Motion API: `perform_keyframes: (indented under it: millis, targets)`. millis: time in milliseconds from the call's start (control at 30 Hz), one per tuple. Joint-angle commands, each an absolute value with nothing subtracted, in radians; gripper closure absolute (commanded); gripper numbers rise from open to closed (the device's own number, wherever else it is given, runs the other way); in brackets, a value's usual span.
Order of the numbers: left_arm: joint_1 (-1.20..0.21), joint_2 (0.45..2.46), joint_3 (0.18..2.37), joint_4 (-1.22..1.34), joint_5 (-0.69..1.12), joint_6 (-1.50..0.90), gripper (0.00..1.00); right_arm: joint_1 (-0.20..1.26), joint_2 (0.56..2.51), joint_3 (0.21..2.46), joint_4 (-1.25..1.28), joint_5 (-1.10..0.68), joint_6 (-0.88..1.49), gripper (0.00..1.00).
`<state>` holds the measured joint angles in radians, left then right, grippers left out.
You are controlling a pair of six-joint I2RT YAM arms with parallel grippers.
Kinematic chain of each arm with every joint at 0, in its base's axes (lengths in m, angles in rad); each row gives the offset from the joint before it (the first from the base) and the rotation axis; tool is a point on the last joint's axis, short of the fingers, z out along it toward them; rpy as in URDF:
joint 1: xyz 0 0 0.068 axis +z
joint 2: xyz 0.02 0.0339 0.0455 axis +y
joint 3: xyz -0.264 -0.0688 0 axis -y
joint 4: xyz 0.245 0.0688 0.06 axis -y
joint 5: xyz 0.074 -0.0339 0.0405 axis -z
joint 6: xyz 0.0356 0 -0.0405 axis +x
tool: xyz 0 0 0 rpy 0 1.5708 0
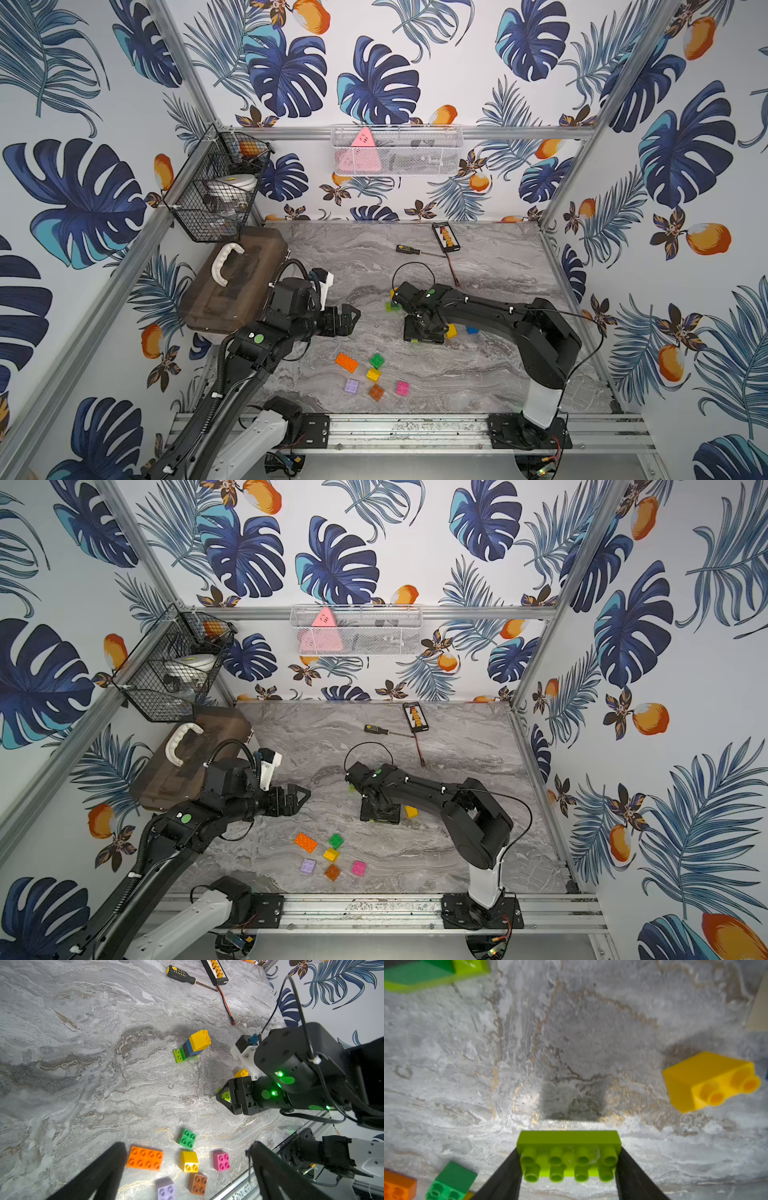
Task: Assemble the number 1 with lego
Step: Place the lego brick at the center of the board.
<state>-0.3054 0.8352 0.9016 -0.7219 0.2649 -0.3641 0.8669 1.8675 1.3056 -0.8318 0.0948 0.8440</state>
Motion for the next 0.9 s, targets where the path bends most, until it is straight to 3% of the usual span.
perform_keyframes:
  millis: [0, 467, 733, 867]
  targets:
    - [-0.305, 0.84, 0.91, -0.729, 0.265, -0.358, 0.01, 0.85, 1.889, 1.323, -0.852, 0.103, 0.773, 0.39]
    - [-0.295, 0.852, 0.91, -0.728, 0.271, -0.357, 0.01, 0.844, 1.957, 1.321, -0.805, 0.1, 0.74, 0.36]
    - [-0.291, 0.854, 0.909, -0.729, 0.275, -0.356, 0.01, 0.844, 1.954, 1.352, -0.828, 0.087, 0.745, 0.05]
    - [-0.291, 0.851, 0.91, -0.729, 0.273, -0.356, 0.01, 0.839, 1.892, 1.382, -0.864, 0.088, 0.772, 0.03]
